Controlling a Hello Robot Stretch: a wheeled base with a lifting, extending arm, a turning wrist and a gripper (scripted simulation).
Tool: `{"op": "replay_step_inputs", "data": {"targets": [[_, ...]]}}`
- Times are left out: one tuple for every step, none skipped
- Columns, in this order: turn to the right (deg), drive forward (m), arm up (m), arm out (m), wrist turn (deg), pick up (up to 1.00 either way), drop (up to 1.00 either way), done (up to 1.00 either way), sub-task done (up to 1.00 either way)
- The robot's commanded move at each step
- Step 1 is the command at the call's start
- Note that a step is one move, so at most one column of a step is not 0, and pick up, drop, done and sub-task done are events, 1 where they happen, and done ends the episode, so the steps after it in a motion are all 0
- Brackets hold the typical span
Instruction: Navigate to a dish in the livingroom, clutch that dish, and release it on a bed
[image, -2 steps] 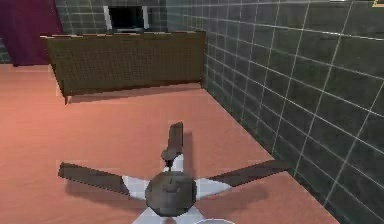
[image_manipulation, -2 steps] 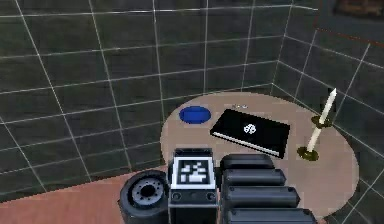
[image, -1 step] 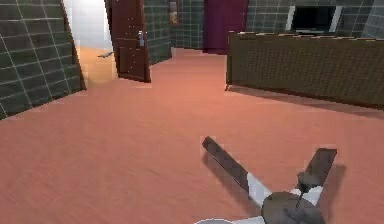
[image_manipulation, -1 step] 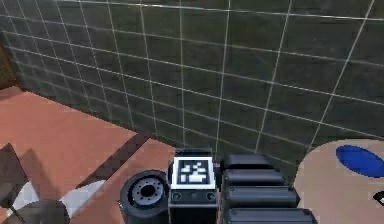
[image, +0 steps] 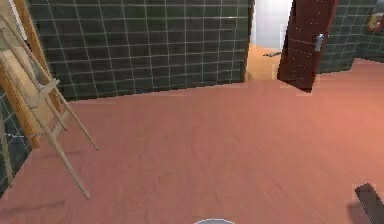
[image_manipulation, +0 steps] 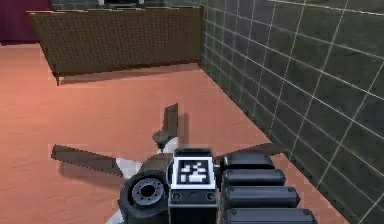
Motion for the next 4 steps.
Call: {"op": "replay_step_inputs", "data": {"targets": [[-33.0, 0.00, 0.00, 0.00, 0.0, 0.00, 0.00, 0.00, 0.00], [0.0, 0.45, 0.00, 0.00, 0.0, 0.00, 0.00, 0.00, 0.00], [12.0, 0.00, 0.00, 0.00, 0.0, 0.00, 0.00, 0.00, 0.00], [0.0, 0.45, 0.00, 0.00, 0.0, 0.00, 0.00, 0.00, 0.00]]}}
